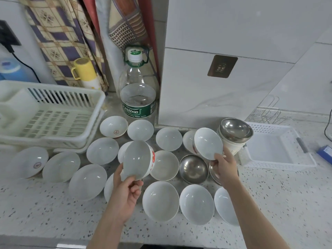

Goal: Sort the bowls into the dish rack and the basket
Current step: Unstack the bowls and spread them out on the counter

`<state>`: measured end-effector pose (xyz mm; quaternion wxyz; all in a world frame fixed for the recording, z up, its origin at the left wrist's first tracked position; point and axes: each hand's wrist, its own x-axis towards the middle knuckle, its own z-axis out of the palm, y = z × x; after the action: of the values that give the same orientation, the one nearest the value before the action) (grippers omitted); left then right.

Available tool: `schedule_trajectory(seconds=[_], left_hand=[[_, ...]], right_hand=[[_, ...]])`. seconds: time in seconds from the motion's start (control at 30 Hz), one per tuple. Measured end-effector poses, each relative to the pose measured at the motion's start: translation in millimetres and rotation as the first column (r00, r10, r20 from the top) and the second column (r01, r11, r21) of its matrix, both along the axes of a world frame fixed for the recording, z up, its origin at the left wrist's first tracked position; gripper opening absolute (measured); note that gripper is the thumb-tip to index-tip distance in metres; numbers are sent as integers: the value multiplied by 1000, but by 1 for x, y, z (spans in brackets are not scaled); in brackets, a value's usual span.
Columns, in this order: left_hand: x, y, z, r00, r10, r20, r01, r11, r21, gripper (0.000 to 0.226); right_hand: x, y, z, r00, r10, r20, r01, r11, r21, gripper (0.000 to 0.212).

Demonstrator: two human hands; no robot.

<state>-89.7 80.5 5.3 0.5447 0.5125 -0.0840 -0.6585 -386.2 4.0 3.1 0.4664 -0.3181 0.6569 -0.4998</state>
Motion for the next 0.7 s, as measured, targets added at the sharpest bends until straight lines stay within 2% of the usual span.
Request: schedule_trajectory(seconds=[0.13,0.27,0.37,0.43,0.57,0.7], left_hand=[[-11,-3,-4,997,-78,7,78,997,0,52],[-36,-10,-6,984,-179,18,179,984,-7,49],[-60,-13,-8,972,-232,26,232,973,-12,52],[-79,-14,-9,969,-245,32,245,969,-14,53],[-121,-8,-11,977,-209,31,210,978,-6,54],[-167,3,-11,986,-162,36,162,987,-7,48]], right_hand=[[-26,50,2,994,-73,87,75,997,-18,39],[-59,94,2,947,-279,156,281,960,12,36],[-85,117,-2,907,-388,164,387,921,39,36],[-105,124,-7,899,-423,115,418,906,63,34],[-145,122,-22,909,-415,-33,416,900,127,49],[-176,113,-37,954,-273,-124,292,940,177,54]])
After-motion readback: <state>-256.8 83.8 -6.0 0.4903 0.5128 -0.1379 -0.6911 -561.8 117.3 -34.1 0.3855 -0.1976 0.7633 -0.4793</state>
